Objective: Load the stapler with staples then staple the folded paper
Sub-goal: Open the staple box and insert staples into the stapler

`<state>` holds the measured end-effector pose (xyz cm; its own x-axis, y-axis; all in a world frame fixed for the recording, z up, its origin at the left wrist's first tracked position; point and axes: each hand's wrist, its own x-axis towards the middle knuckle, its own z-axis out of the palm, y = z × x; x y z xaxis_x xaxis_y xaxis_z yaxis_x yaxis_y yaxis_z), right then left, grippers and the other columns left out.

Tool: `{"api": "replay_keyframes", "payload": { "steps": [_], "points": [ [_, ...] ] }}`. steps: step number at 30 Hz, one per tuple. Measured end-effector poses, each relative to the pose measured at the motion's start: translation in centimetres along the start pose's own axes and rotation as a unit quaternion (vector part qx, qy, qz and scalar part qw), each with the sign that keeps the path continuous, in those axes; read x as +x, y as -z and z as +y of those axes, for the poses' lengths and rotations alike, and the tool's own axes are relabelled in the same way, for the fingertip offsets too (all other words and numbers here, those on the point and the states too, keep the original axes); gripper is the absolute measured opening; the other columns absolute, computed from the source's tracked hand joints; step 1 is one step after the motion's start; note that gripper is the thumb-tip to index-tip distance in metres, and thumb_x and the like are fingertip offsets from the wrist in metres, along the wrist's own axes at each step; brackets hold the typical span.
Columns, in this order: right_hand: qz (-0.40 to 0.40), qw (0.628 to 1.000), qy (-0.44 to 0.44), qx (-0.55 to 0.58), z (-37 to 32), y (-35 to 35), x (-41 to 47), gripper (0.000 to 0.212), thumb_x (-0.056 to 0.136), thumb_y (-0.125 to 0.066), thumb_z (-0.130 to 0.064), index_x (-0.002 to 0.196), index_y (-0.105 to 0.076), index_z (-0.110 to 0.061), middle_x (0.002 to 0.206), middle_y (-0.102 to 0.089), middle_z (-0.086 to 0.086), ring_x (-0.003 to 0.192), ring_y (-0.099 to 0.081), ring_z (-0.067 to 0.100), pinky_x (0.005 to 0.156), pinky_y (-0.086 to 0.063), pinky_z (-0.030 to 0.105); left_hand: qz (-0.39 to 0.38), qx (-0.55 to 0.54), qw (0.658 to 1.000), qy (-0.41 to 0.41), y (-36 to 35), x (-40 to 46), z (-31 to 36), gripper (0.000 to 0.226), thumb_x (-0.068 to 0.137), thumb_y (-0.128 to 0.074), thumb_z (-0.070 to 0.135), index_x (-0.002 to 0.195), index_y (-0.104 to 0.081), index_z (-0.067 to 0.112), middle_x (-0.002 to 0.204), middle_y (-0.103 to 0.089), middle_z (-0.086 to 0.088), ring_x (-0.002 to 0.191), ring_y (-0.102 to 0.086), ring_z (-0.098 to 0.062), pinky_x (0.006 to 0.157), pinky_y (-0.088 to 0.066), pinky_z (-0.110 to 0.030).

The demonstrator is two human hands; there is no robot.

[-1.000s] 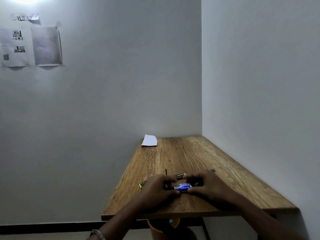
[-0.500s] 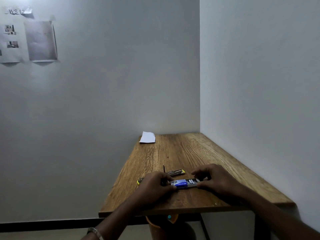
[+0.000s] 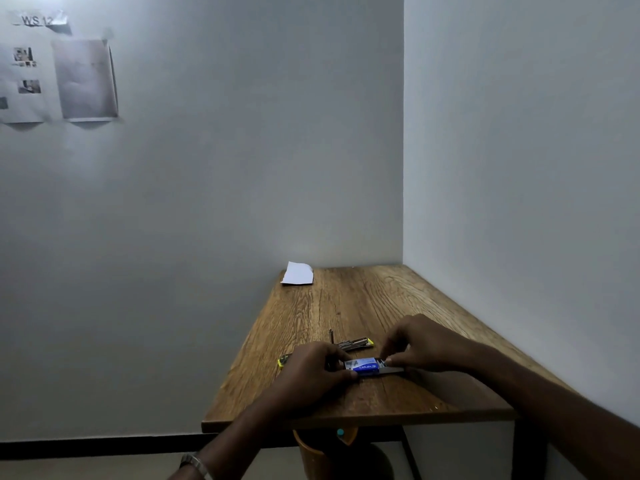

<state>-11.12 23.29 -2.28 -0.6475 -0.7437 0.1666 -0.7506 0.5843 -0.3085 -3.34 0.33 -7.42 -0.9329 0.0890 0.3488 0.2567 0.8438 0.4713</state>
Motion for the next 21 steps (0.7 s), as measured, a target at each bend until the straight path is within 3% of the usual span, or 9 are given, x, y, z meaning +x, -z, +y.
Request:
{"api": "replay_keyframes", "payload": {
  "steps": [6,11,15,21],
  "points": [
    [-0.065,0.997,-0.044,-0.005,-0.6,0.6,1.4,0.018,0.088,-0.071,-0.023,0.103,-0.073,-0.015,0.090,-0.068,-0.010,0.076,-0.062,-0.001,0.061,-0.044,0.011,0.002,0.000,1.000,-0.004,0.1,-0.2,0.2,0.038,0.084,-0.071,0.040,0.120,-0.067,0.027,0.103,-0.064,0.015,0.084,-0.056,0.003,0.068,-0.043,-0.013],
    [-0.086,0.995,-0.048,0.005,-0.9,0.9,1.7,0.021,0.089,-0.070,-0.022,0.107,-0.073,-0.012,0.106,-0.073,0.002,0.080,-0.062,0.000,0.066,-0.046,0.012,-0.001,0.001,1.000,-0.004,0.2,-0.2,0.3,0.038,0.085,-0.071,0.040,0.120,-0.067,0.027,0.107,-0.067,0.009,0.089,-0.058,-0.002,0.075,-0.049,-0.018],
    [-0.106,0.993,-0.042,0.006,-1.0,1.1,1.6,0.022,0.090,-0.069,-0.020,0.110,-0.073,-0.013,0.109,-0.072,0.001,0.088,-0.062,0.003,0.072,-0.048,0.014,-0.001,0.000,1.000,-0.003,0.2,-0.1,0.4,0.038,0.085,-0.071,0.039,0.120,-0.066,0.026,0.108,-0.067,0.008,0.087,-0.057,0.000,0.071,-0.046,-0.014],
    [-0.057,0.993,-0.035,0.102,-0.2,0.9,1.1,0.010,0.084,-0.075,-0.017,0.094,-0.074,-0.015,0.090,-0.073,-0.007,0.082,-0.067,0.002,0.068,-0.051,0.015,-0.002,-0.003,1.000,-0.006,0.2,-0.2,0.5,0.038,0.085,-0.071,0.038,0.121,-0.066,0.026,0.105,-0.066,0.011,0.083,-0.056,0.002,0.068,-0.043,-0.012]
  ]
}}
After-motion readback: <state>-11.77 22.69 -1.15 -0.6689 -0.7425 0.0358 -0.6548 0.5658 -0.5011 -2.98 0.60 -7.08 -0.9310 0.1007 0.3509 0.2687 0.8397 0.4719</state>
